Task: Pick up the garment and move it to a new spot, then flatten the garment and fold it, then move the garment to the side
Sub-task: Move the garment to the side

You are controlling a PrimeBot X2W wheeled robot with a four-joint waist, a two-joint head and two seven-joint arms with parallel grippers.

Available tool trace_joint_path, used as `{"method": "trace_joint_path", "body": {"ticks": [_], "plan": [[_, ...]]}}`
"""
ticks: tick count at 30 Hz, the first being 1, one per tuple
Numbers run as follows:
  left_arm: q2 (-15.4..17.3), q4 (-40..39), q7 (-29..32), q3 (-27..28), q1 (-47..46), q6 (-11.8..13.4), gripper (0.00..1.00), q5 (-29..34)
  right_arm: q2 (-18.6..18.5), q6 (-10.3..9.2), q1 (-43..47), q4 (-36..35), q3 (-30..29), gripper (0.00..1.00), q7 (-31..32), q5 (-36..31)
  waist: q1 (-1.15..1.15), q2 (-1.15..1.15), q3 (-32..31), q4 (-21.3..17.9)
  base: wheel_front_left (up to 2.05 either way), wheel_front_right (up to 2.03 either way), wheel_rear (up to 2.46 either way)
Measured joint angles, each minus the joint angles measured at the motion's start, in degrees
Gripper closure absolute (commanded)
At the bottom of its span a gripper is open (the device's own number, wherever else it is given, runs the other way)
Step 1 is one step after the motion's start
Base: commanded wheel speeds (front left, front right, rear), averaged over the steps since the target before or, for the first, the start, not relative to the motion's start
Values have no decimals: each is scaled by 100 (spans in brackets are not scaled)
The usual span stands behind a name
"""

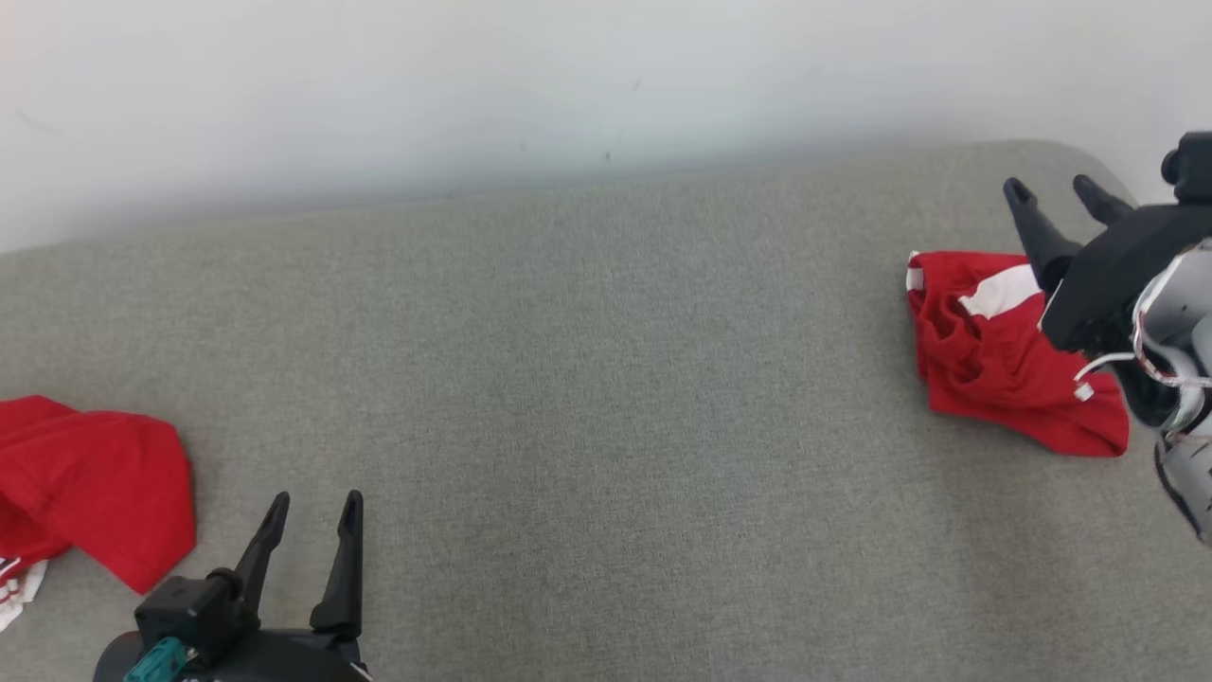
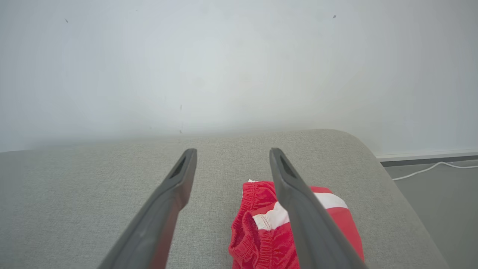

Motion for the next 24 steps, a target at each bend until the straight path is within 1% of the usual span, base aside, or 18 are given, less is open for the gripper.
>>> {"method": "trace_joint_path", "body": {"ticks": [5, 6, 9, 16, 24], "plan": [[2, 15, -1, 129, 117, 88, 0, -1, 44, -4, 451, -461, -25, 0, -516, -24, 0, 0, -254, 28, 0, 0, 0], [3, 8, -1, 149, 210, 108, 0, 0, 51, -24, 648, -680, -22, 0, -703, -93, 0, 0, -359, 40, 0, 0, 0], [4, -10, -2, 159, 319, 138, 0, 0, 37, -78, 971, -1025, -42, 0, -949, -147, -1, 0, -513, 62, 0, 0, 0], [80, -179, -2, 280, 504, 230, 0, 13, -20, -379, 1901, -1862, -64, 0, -1369, -215, 0, 0, -749, 154, 0, 0, 0], [174, -335, -3, 492, 763, 280, 0, 19, 42, -576, 2715, -2385, -122, 0, -1694, -250, 0, 0, -886, 203, 0, 0, 0]]}}
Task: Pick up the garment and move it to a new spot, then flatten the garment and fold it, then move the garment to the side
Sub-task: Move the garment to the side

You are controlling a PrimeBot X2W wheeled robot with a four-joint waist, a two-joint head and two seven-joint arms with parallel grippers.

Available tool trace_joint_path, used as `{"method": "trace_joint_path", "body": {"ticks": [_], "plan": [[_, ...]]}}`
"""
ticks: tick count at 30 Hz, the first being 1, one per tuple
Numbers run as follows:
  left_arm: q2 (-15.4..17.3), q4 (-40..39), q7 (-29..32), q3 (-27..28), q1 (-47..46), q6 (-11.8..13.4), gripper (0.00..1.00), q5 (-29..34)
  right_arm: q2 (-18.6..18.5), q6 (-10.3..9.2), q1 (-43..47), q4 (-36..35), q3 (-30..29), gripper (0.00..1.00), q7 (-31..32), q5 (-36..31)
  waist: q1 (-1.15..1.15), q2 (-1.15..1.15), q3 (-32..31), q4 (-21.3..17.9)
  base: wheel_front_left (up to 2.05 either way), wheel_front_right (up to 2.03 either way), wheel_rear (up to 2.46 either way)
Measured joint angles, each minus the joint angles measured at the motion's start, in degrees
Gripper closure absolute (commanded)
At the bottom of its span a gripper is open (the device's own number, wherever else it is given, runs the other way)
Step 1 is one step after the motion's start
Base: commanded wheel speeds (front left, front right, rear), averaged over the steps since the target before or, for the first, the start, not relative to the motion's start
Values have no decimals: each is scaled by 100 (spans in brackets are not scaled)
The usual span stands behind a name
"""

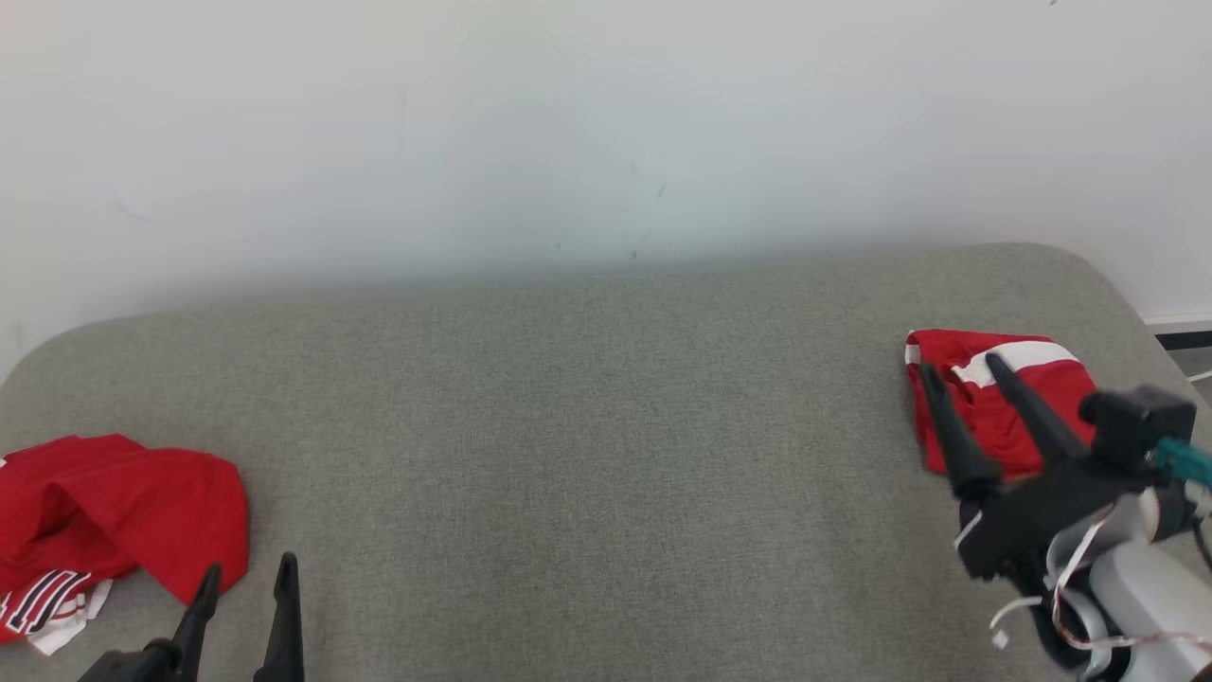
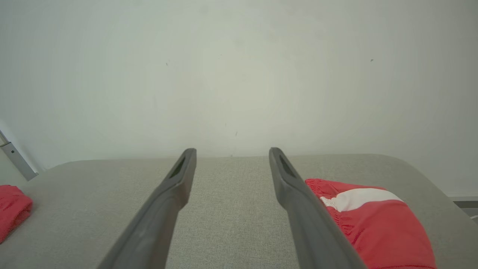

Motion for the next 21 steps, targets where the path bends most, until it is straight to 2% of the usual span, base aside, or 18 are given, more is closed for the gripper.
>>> {"method": "trace_joint_path", "body": {"ticks": [10, 14, 15, 21], "plan": [[30, -101, 2, 174, 216, 51, 0, 68, 26, -146, 950, -393, -132, 0, -269, -147, 1, 0, -69, -75, 0, 0, 0], [45, -181, 4, 263, 383, 58, 0, 122, 85, -152, 1274, -545, -138, 0, -311, -403, 0, 1, -53, -113, 0, 0, 0], [16, -244, 71, 357, 383, 100, 0, 209, 330, -152, 1742, -461, -721, 0, -430, -990, 1, 0, -1, -133, 0, 0, 0], [4, -320, 105, 408, 390, 101, 0, 246, 545, -152, 1884, -422, -1099, 0, -455, -1172, 1, 1, 37, -137, 0, 0, 0]]}}
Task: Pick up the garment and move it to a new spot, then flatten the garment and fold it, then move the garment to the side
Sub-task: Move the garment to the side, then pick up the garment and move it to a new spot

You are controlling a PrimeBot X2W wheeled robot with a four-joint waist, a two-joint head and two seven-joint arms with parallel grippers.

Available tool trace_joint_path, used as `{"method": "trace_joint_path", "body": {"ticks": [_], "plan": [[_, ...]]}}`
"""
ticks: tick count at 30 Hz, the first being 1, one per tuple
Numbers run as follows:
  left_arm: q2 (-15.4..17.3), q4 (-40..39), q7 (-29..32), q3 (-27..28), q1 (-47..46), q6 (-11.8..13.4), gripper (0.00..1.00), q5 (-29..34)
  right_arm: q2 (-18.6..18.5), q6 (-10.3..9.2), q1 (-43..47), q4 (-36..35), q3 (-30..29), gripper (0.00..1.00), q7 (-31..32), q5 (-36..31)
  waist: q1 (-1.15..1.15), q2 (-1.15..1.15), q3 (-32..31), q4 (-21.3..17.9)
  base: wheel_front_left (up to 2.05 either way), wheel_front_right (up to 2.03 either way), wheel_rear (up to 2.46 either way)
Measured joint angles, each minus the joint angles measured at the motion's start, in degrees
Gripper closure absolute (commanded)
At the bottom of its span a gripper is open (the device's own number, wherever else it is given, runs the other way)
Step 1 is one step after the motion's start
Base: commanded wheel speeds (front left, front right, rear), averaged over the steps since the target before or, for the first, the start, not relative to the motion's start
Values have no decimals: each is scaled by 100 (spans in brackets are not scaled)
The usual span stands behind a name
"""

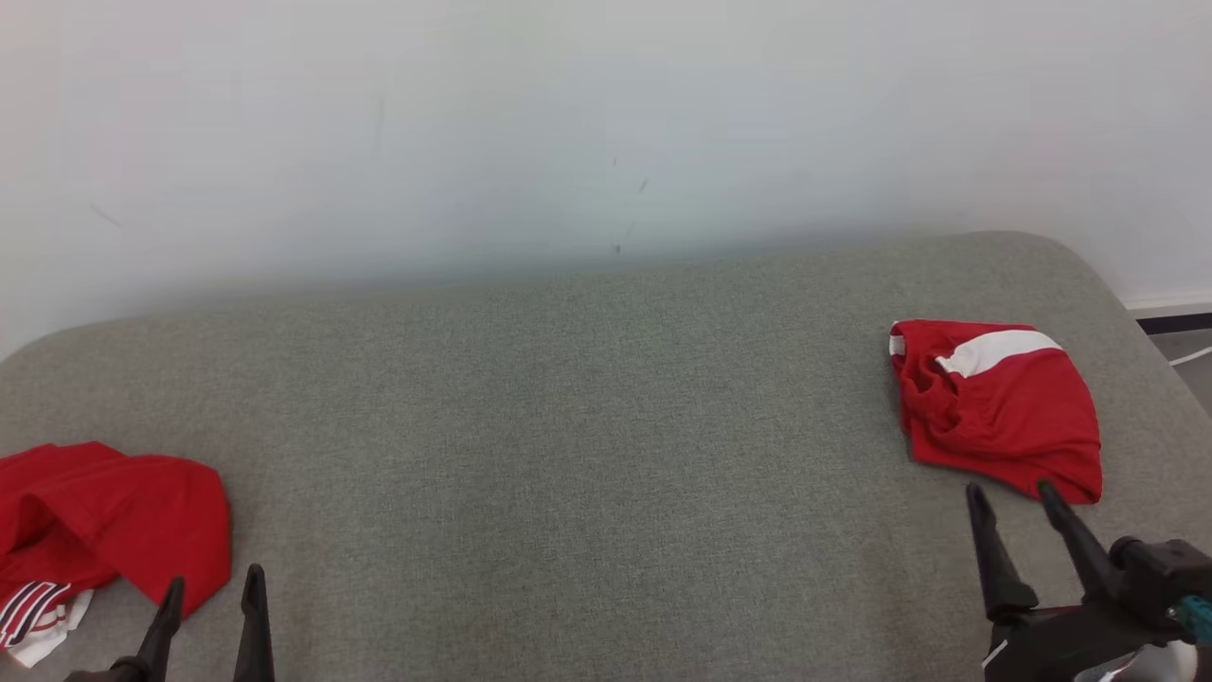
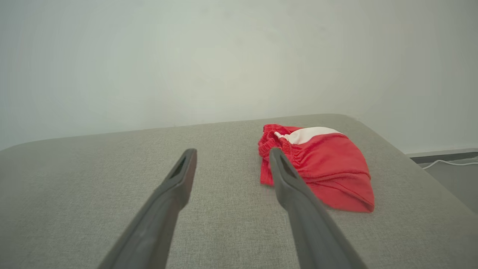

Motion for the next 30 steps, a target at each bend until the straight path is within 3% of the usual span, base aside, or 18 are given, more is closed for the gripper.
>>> {"method": "trace_joint_path", "body": {"ticks": [30], "plan": [[-91, -204, 411, 89, -3, 4, 0, 600, 548, -1, 265, -315, -714, 0, 116, -888, 0, 0, 6, 103, 0, 0, 0]]}}
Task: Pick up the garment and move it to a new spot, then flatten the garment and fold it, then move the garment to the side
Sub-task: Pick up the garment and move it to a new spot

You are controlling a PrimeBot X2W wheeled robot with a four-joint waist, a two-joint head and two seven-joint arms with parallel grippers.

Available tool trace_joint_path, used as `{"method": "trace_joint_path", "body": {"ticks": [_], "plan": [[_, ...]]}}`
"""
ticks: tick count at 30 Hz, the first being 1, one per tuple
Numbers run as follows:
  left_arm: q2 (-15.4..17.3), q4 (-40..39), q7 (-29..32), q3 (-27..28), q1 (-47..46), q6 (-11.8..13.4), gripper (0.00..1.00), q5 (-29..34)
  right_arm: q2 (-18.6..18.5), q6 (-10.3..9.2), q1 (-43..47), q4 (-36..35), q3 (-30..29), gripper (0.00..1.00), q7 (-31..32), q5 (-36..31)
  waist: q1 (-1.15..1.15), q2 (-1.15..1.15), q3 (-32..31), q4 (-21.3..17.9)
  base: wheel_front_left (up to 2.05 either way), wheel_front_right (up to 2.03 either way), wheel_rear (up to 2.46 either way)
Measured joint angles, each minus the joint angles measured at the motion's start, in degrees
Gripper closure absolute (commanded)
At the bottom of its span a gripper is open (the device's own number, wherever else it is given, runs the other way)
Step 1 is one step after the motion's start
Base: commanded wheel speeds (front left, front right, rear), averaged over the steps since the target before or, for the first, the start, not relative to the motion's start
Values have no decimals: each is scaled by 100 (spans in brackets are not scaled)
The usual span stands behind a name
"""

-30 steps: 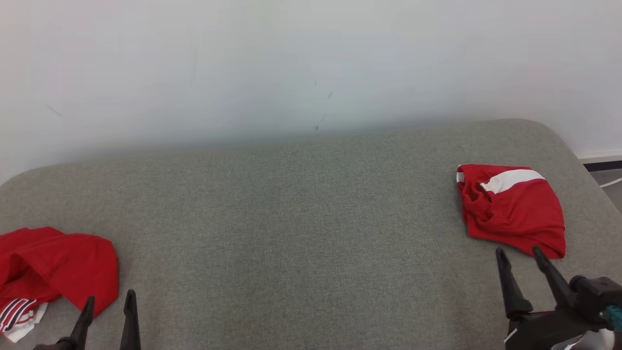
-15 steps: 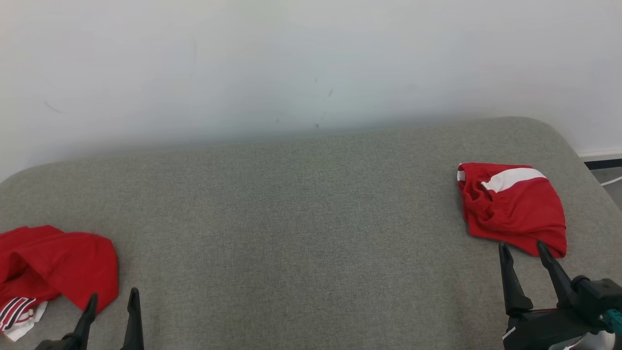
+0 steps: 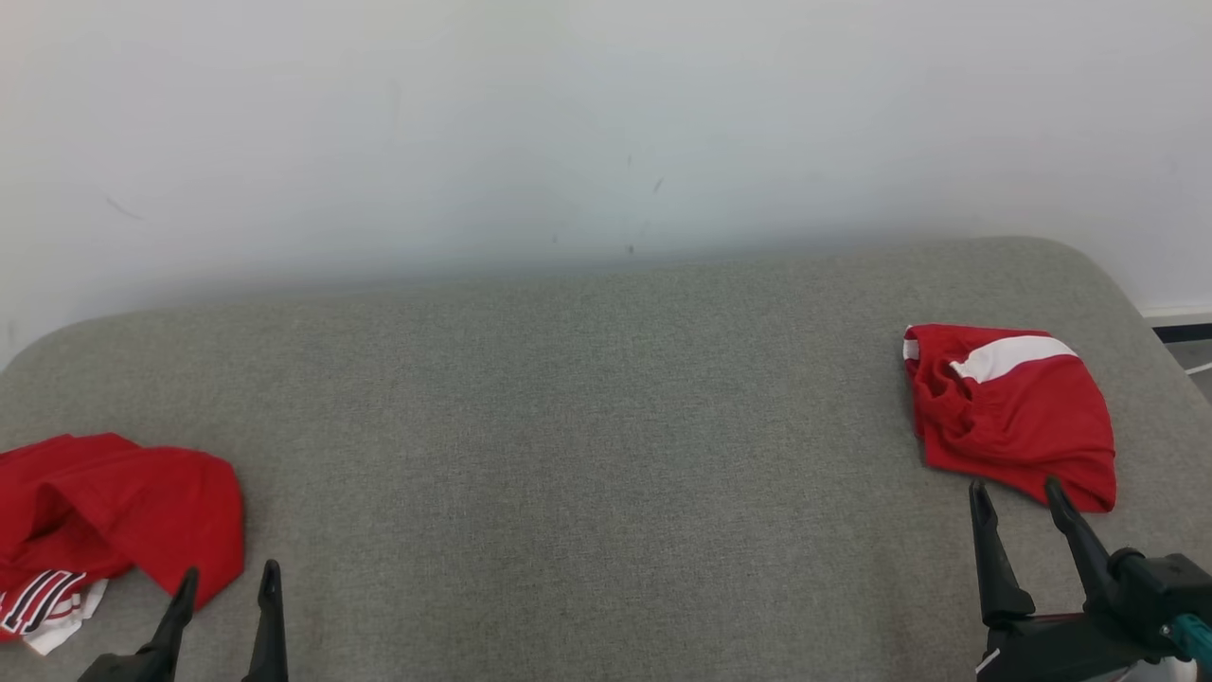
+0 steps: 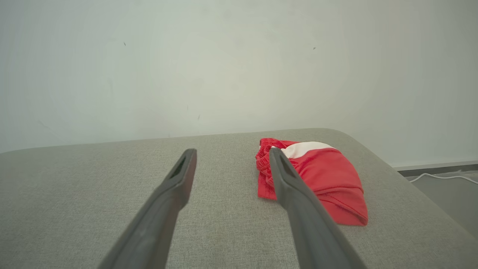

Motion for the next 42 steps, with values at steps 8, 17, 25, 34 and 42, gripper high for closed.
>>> {"method": "trace_joint_path", "body": {"ticks": [8, 17, 25, 34, 42], "plan": [[-5, -15, 104, -40, -19, 0, 0, 104, 82, 0, 213, -108, -181, 0, 98, -93, 0, 0, -27, 153, 0, 0, 0], [-41, -15, 248, -11, -128, 0, 0, 257, 135, 0, 326, -188, -157, 0, 248, -122, 0, 0, -53, 510, 0, 0, 0], [-101, -19, 343, 185, -146, 1, 0, 305, 234, 0, 296, -191, 20, 0, 399, -122, 0, 0, -60, 1117, 0, 0, 0], [-210, -71, 355, 370, -116, 1, 0, 443, 296, 9, 140, -129, 145, 0, 502, -120, 0, 0, -58, 1922, 0, 0, 0], [-187, -136, 413, 545, -102, 1, 0, 446, 357, 60, -49, -97, 281, 0, 602, -113, 0, 0, -28, 2631, 0, 0, 0]]}}
